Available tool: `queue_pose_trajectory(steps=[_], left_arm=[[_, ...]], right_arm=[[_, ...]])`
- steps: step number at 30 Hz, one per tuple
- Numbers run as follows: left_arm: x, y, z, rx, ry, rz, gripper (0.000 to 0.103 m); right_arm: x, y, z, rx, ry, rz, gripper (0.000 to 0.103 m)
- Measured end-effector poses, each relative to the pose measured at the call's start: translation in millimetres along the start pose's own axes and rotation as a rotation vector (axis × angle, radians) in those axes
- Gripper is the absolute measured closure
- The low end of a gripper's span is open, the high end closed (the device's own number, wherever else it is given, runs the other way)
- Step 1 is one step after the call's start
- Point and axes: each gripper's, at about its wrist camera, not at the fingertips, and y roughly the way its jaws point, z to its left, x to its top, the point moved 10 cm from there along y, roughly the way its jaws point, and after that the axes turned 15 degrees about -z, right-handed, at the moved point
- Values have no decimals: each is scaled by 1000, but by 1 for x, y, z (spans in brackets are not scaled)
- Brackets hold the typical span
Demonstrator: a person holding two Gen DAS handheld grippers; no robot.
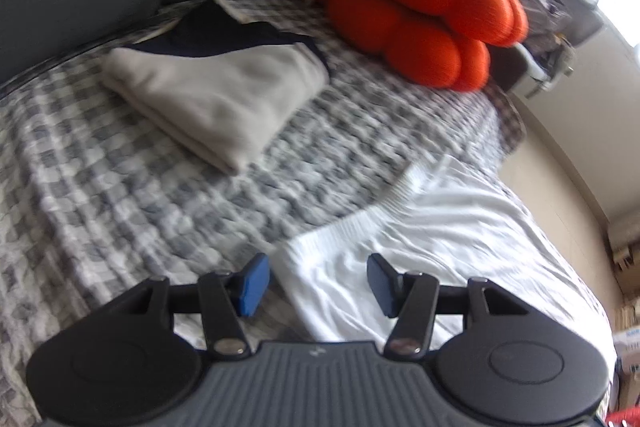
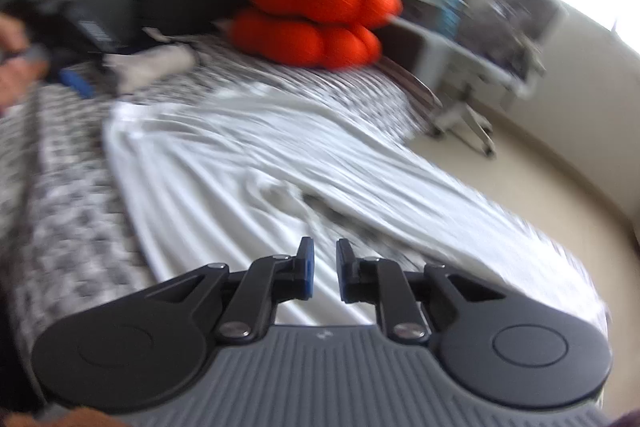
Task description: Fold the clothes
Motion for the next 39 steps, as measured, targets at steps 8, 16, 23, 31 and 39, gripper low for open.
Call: queue_pose_trajectory(steps=[8,16,23,31,39], left_arm=[[-23,-5,-55,-92,157,15,46],[-53,-2,-94,-147,255,57,43],[-67,2,-102,-147,316,95,41],[-69,5,-101,-148,317,109,40],[-70,11,-97,-118,346,112,38]], right_arm=[[-27,27,-23,-15,26,77,86],[-6,52,15,138,10,11,64],[5,72,40,184,-32,-16,60],[5,71,31,155,56,53,103],[-6,76,29,104,11,56,101]])
